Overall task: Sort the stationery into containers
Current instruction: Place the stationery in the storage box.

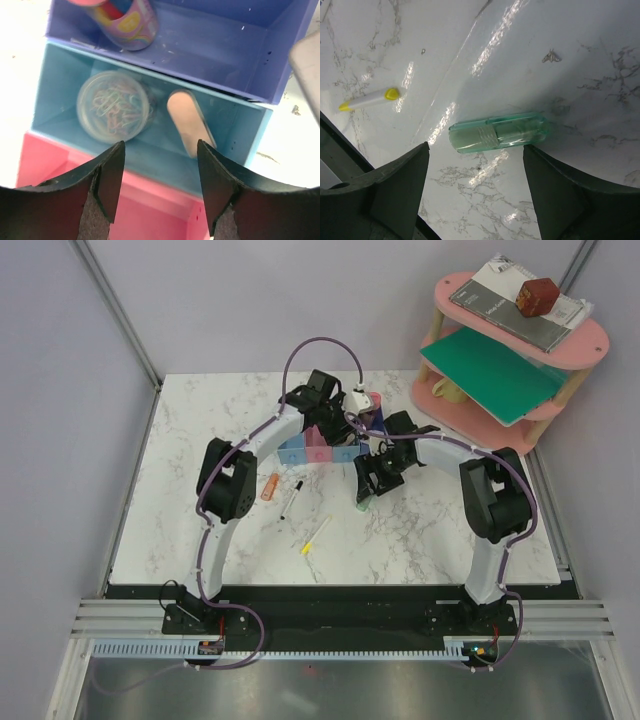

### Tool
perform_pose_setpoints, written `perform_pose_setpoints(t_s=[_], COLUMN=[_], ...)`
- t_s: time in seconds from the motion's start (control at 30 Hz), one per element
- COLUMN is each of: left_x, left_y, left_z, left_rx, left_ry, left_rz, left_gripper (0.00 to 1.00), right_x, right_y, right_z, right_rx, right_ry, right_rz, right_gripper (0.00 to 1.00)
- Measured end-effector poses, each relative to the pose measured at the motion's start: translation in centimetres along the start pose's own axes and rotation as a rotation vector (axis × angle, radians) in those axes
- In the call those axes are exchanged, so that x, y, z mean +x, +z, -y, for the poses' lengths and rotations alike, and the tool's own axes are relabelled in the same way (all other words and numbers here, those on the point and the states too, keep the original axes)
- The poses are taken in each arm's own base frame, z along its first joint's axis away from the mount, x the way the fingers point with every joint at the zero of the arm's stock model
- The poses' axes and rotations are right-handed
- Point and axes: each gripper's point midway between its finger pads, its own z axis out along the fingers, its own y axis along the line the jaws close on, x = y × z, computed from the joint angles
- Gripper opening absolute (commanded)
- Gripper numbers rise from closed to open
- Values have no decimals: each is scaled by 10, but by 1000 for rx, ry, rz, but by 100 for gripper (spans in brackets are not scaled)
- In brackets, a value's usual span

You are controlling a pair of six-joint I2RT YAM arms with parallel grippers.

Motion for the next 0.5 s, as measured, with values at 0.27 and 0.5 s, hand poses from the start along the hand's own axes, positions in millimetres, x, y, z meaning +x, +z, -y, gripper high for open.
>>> perform_pose_setpoints(t_s=[0.27, 0.5], left_x=[-43, -77], left_y=[-53, -134], left_z=[-4, 7], left_rx=[-44, -118], left_ry=[-33, -3], left_rz=[87, 172], left_gripper=[70, 71], right_x=[-18, -37], right_y=[6, 13], right_z=[1, 8], right_rx=[17, 109], right_ry=[34, -15], right_rz=[58, 113], right_gripper=[85, 82])
